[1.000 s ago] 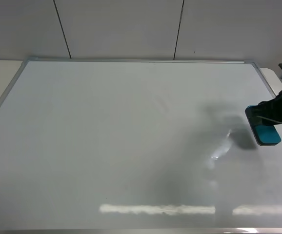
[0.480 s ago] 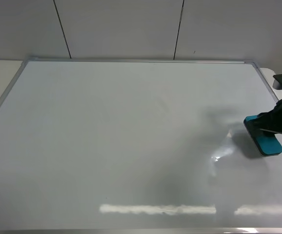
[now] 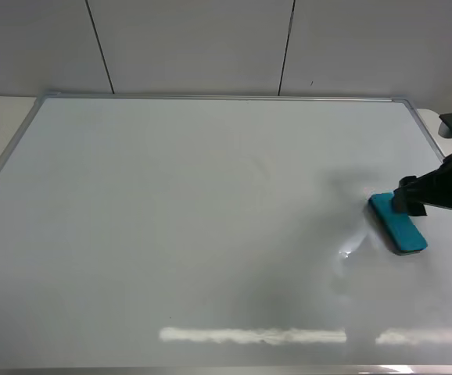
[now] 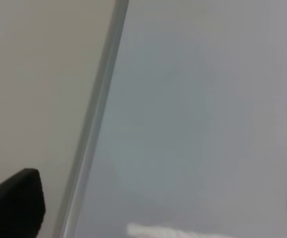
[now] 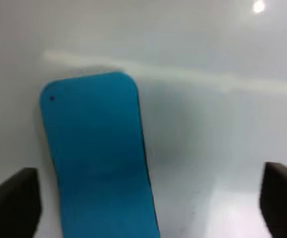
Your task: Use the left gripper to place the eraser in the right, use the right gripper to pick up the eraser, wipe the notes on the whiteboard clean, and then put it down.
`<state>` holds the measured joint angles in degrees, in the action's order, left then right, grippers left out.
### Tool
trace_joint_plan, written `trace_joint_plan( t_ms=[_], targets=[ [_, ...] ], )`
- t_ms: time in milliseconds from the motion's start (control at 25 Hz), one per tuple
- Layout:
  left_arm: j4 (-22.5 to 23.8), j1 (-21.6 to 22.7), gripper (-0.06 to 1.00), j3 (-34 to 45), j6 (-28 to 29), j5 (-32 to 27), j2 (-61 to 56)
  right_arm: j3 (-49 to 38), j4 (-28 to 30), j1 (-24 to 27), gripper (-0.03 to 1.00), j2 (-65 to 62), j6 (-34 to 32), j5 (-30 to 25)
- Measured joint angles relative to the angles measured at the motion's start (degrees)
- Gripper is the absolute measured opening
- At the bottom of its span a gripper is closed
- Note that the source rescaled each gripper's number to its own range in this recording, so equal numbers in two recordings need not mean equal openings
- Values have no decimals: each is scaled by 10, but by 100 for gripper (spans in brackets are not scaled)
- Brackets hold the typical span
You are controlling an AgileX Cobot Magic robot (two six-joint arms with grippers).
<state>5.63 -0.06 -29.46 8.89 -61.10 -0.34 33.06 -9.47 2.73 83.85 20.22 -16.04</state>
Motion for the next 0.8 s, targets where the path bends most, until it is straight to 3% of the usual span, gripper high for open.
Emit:
trace_joint_plan(
  t_ms=[80,200,600,800],
  targets=[
    [0,0,100,0,0,0,0,0,0,0,92,0,1,4],
    [0,0,100,0,0,0,0,0,0,0,98,0,1,7],
    [0,0,100,0,0,0,0,0,-1,0,100,-5,1,3],
    [0,0,100,0,0,0,0,0,-6,0,100,-71,0,0]
  ],
)
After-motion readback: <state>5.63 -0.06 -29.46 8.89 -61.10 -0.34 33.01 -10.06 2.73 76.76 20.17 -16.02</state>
